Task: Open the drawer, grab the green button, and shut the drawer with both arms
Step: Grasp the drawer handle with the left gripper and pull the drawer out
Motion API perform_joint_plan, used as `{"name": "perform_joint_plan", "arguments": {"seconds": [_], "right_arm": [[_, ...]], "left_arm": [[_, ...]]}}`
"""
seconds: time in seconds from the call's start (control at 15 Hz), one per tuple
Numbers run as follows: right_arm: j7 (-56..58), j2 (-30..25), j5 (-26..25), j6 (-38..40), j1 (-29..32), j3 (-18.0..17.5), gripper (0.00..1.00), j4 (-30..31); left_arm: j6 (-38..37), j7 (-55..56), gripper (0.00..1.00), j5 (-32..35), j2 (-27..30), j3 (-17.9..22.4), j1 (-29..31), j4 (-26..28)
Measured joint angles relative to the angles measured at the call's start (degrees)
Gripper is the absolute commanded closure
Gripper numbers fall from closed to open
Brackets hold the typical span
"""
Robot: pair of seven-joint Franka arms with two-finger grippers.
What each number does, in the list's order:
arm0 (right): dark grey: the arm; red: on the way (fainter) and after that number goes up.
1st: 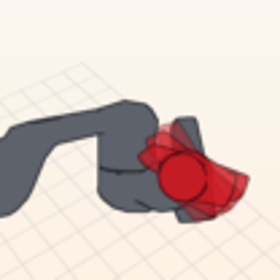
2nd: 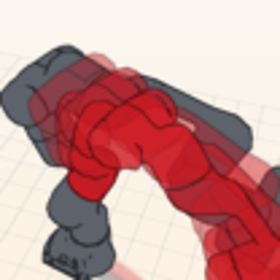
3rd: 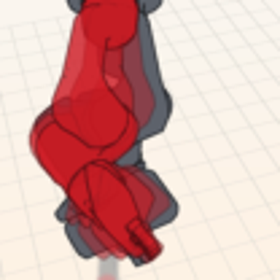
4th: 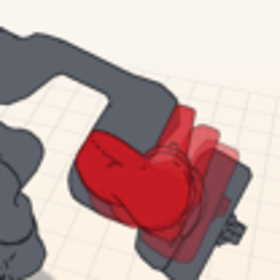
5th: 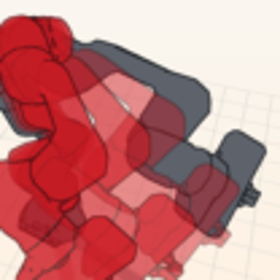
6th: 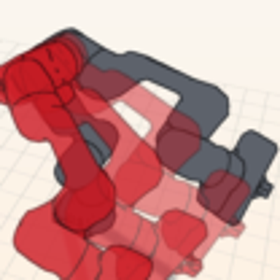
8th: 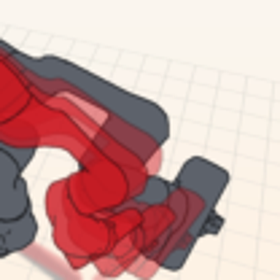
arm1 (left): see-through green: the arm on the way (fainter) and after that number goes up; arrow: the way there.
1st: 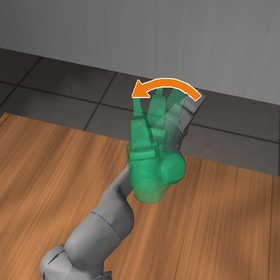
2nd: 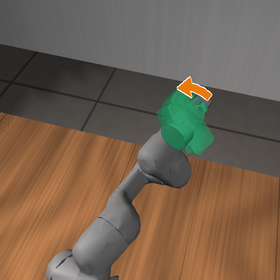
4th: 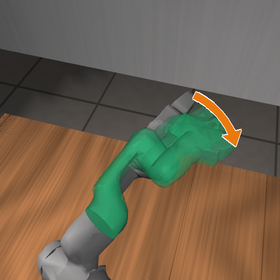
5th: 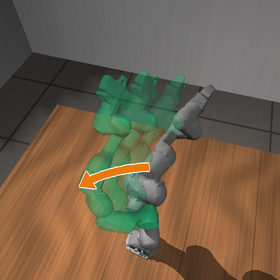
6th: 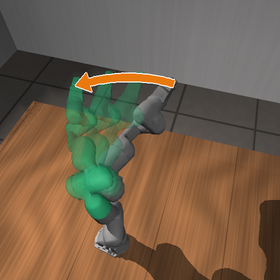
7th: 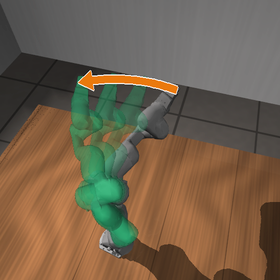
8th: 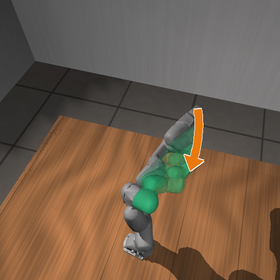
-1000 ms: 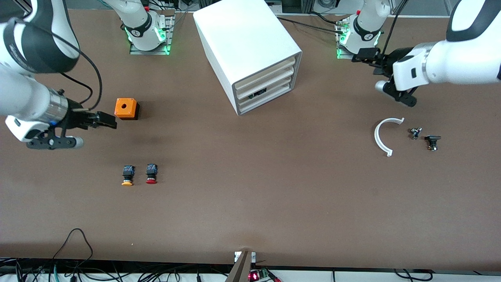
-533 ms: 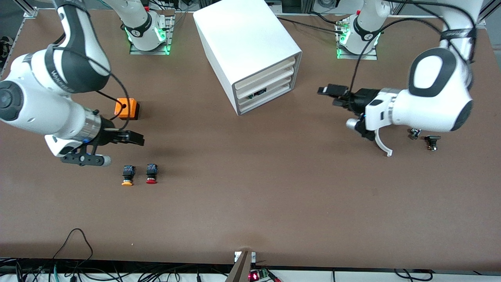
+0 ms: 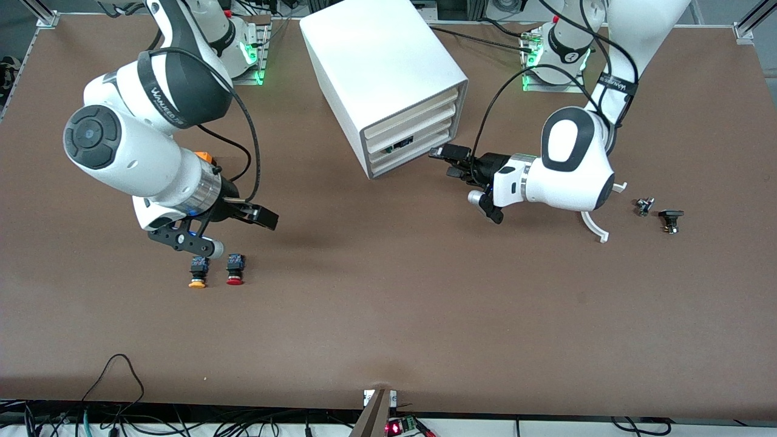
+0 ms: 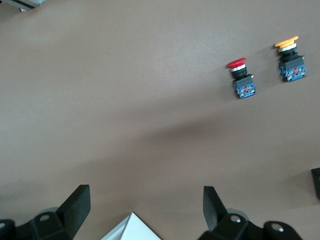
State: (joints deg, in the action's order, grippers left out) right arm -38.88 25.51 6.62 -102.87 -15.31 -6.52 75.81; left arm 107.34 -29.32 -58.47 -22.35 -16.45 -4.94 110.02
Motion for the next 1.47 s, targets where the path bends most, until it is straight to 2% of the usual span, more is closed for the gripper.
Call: {"name": "perform_joint_plan", "arguments": {"seconds": [0.27, 0.33, 0.47, 0.53, 0.87, 1.47], "right_arm": [[-8.72, 2.39, 0.00, 0.00, -3.05, -0.02, 0.00, -3.74], [-11.01, 3.07, 0.00, 0.00, -3.98, -0.02, 0.00, -4.62], [-15.49, 4.53, 0.00, -0.06, -5.73, -0.03, 0.00, -6.41], [-17.76, 5.24, 0.00, -0.12, -6.39, -0.03, 0.00, -7.32], [-26.15, 8.40, 0.00, -0.73, -8.19, -0.02, 0.00, -11.70], [-37.52, 10.47, 0.03, -6.51, -11.31, -0.02, 0.00, -12.67]], "left_arm": [[0.00, -8.41, 0.13, -2.16, -0.71, 0.00, 0.43, 5.63], [0.00, -11.06, 0.18, -2.99, -0.72, 0.01, 0.45, 7.39], [0.18, -16.68, 0.36, -5.26, -0.80, 0.08, 0.64, 11.00], [0.86, -19.03, 0.38, -7.05, -0.85, 0.10, 0.70, 12.84], [2.88, -28.90, 0.40, -13.11, -1.97, 0.10, 0.71, 19.46], [2.91, -40.43, 0.45, -20.91, -6.99, -0.10, 0.62, 22.54]]}}
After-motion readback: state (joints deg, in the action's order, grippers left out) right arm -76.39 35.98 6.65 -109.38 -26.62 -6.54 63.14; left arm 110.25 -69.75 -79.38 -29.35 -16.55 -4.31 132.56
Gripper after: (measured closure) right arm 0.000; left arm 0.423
